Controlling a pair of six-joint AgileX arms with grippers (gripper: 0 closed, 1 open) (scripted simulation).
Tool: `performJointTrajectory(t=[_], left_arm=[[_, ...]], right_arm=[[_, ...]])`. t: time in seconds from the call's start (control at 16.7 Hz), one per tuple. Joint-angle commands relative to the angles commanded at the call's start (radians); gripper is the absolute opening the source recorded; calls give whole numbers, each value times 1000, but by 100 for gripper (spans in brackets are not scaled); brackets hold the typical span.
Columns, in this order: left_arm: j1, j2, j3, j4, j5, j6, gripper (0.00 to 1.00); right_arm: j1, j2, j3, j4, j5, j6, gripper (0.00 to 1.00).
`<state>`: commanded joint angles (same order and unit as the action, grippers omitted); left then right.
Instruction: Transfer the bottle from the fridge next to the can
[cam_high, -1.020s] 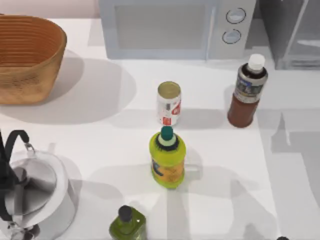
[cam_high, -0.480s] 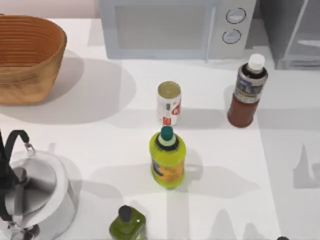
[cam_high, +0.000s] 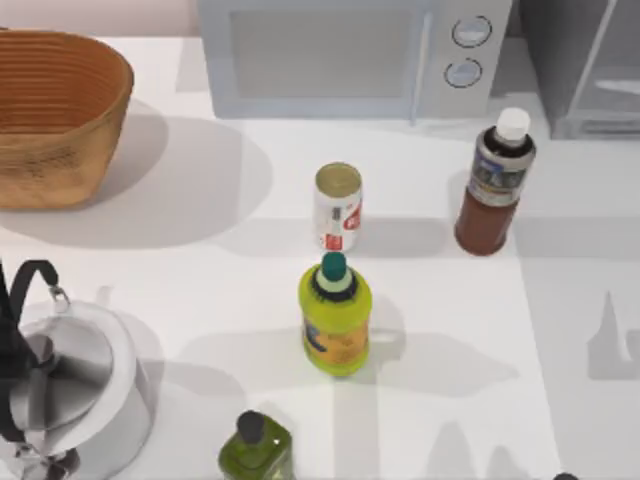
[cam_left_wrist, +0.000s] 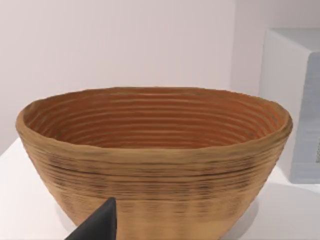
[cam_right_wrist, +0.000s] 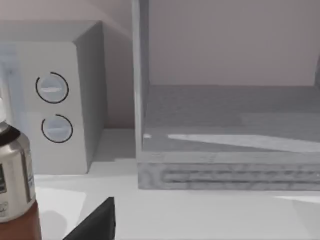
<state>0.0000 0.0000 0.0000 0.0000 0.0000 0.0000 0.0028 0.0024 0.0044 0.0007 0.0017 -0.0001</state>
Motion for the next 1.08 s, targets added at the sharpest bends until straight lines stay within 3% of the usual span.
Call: performJointTrajectory(t=[0.36,1.08], left_arm=[[0,0,0,0,0,0,100],[0,0,0,0,0,0,100]], right_arm=[[-1,-159,132,-226,-1,3,100],[-6,-686,563,-1275,-1,-6,100]])
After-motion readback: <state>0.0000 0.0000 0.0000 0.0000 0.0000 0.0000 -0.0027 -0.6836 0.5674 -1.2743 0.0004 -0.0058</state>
